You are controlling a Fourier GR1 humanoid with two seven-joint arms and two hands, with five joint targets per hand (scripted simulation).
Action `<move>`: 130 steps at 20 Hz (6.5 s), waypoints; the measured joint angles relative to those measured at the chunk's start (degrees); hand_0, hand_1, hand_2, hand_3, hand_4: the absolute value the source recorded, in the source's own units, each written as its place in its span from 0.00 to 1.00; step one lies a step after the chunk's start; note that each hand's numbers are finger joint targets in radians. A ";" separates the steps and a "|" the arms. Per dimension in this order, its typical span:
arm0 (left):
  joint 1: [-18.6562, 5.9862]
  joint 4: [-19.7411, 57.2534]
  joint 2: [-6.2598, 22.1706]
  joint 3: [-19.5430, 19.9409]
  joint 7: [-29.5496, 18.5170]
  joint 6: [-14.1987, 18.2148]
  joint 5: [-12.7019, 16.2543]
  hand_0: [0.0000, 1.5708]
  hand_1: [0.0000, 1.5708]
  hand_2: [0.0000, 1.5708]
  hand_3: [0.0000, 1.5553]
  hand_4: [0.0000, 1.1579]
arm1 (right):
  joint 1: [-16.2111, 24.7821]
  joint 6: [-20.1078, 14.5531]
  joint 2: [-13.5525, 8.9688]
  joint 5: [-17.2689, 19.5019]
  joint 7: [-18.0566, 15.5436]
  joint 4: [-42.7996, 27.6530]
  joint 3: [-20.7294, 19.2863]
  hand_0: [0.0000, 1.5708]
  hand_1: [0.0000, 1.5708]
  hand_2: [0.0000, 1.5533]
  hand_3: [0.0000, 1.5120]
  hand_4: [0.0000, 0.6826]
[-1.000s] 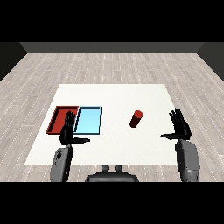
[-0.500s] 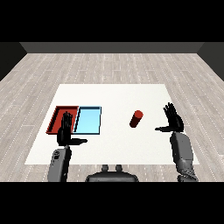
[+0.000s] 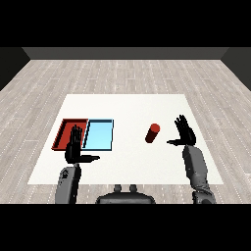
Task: Pick the red can and put it in the red box
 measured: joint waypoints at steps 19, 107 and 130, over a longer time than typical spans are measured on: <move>-1.59 1.13 1.03 1.25 0.61 -0.93 1.51 0.00 0.00 0.00 0.00 0.00 | -4.53 -2.19 6.00 0.80 -4.84 11.48 3.02 0.00 0.00 0.00 0.00 0.00; 0.59 -0.82 0.07 -0.15 -0.37 -1.48 2.29 0.00 0.00 0.00 0.00 0.00 | -21.54 -23.69 9.88 8.46 -5.62 26.64 6.47 0.98 0.98 0.94 0.91 0.85; -3.81 -5.63 -1.87 -13.11 12.65 4.39 -4.41 0.00 0.00 0.00 0.00 0.00 | -2.48 -37.74 15.53 5.79 7.29 -24.95 23.97 0.92 0.92 0.91 0.91 0.93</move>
